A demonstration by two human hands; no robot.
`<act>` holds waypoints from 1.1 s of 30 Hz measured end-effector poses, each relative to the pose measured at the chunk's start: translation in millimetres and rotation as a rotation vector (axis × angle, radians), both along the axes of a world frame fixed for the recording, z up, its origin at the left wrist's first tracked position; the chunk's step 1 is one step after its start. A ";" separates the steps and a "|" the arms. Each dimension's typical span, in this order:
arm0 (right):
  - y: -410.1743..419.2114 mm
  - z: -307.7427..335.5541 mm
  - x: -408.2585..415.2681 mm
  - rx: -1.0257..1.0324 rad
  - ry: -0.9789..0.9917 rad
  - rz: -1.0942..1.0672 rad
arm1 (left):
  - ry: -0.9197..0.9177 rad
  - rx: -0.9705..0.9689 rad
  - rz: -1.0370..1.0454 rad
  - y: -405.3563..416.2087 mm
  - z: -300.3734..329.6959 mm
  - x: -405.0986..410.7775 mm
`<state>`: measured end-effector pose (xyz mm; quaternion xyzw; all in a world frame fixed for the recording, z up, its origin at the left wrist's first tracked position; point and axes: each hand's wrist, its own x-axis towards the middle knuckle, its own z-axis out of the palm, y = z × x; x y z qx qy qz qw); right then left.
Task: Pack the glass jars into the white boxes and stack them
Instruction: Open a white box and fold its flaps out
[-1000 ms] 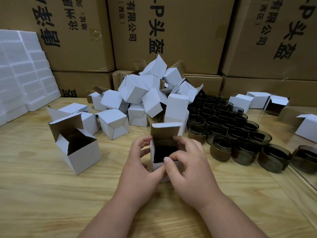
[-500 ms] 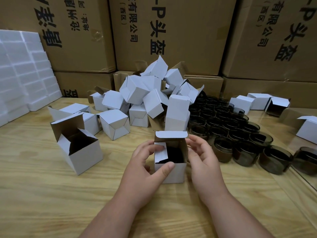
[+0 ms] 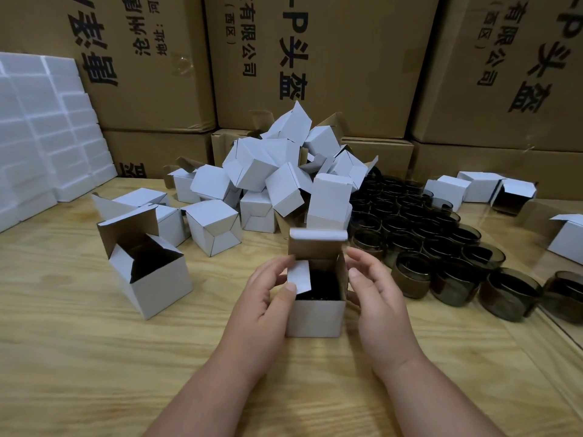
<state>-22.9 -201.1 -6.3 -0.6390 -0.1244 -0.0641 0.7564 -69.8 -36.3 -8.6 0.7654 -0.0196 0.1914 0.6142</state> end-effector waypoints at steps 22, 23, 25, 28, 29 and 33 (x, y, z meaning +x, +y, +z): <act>1.3 0.3 -3.9 -0.009 -0.023 0.121 | 0.003 -0.095 -0.008 -1.0 2.6 -2.4; 0.3 0.9 -4.4 0.004 -0.024 0.130 | 0.001 -0.088 -0.003 -1.3 2.8 -2.7; 0.3 2.0 -5.5 0.011 -0.024 0.136 | -0.005 -0.080 0.003 -1.6 3.1 -3.0; 1.9 2.1 -6.2 -0.017 -0.030 0.111 | -0.012 -0.090 -0.010 -1.4 3.3 -3.2; 2.3 2.0 -6.4 -0.028 -0.035 0.100 | -0.012 -0.102 -0.022 -1.1 3.3 -3.5; 2.5 0.9 -5.4 -0.050 -0.050 0.073 | -0.028 -0.093 -0.060 0.6 2.9 -5.0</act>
